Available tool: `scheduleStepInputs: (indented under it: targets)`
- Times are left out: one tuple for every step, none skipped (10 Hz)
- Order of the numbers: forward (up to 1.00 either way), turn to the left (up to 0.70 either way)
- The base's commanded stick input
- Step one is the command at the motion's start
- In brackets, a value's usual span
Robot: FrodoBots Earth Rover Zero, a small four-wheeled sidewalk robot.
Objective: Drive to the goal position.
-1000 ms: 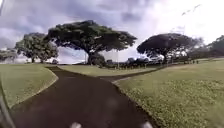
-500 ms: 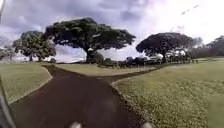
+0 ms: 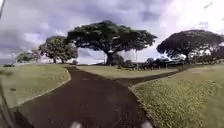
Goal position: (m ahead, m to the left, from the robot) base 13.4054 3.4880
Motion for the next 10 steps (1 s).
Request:
scheduleStepInputs:
  targets:
    - [0.00,0.00]
    - [0.00,0.00]
    - [0.00,0.00]
    - [0.00,0.00]
    - [0.00,0.00]
    - [0.00,0.00]
    - [0.35,0.00]
    - [0.70,0.00]
    - [0.70,0.00]
    - [0.70,0.00]
